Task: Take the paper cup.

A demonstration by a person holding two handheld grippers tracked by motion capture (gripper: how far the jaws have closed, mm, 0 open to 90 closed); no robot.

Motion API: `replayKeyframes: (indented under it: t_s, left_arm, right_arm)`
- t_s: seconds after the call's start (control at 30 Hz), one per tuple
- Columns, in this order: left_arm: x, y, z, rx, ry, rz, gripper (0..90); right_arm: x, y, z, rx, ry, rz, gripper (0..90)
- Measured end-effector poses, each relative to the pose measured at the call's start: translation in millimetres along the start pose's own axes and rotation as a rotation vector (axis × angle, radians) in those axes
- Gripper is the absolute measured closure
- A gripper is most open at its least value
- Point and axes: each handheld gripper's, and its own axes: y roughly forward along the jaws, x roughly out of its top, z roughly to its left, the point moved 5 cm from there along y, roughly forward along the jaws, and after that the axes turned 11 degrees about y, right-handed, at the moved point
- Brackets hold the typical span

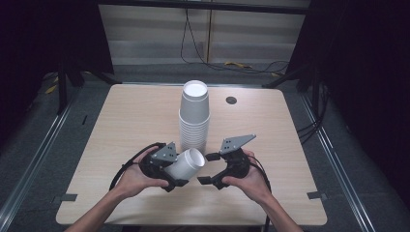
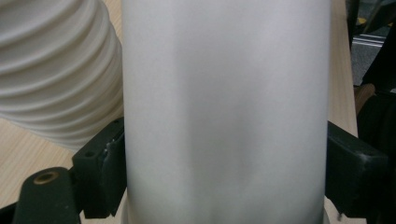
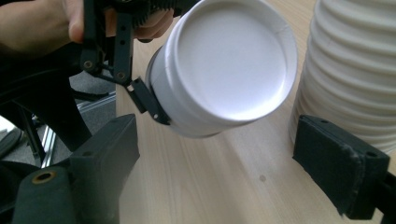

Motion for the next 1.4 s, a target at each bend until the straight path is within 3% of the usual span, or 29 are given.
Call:
replayKeyframes:
  t_s: [0.17, 0.37, 0.6, 0.73, 0.83, 0.97, 1.2, 1.4]
  left_arm:
    - [0.0, 4.2, -1.6, -0.007, 0.04, 0.059, 15.4]
    - [-10.7, 12.2, -6.0, -0.022, 0.018, 0.102, 15.7]
    - [-10.9, 16.7, -11.8, -0.024, 0.024, 0.13, 15.7]
    - [-7.2, 17.1, -18.3, -0.035, 0.054, 0.166, 15.7]
    - [-6.4, 19.9, -20.7, -0.025, 0.076, 0.168, 15.7]
    - [-7.2, 21.8, -22.6, -0.041, 0.089, 0.184, 15.7]
    - [-6.4, 26.2, -27.1, -0.058, 0.123, 0.207, 15.7]
    - [-6.1, 30.7, -30.3, -0.083, 0.098, 0.197, 15.7]
  right_arm:
    - [-0.6, 4.7, -2.9, -0.001, -0.026, 0.035, 14.1]
    - [-8.3, 11.1, -7.0, -0.008, -0.034, 0.094, 14.2]
    - [-18.3, 15.0, -8.4, -0.021, -0.059, 0.167, 19.1]
    - [-19.1, 16.1, -6.8, -0.017, -0.078, 0.19, 17.3]
    - [-19.6, 16.7, -5.1, -0.014, -0.088, 0.205, 15.9]
    - [-22.8, 20.7, -2.5, 0.009, -0.107, 0.235, 15.8]
    - [-27.2, 25.0, -1.7, -0.025, -0.139, 0.302, 15.6]
    - [-27.6, 28.2, -0.3, -0.004, -0.134, 0.313, 15.1]
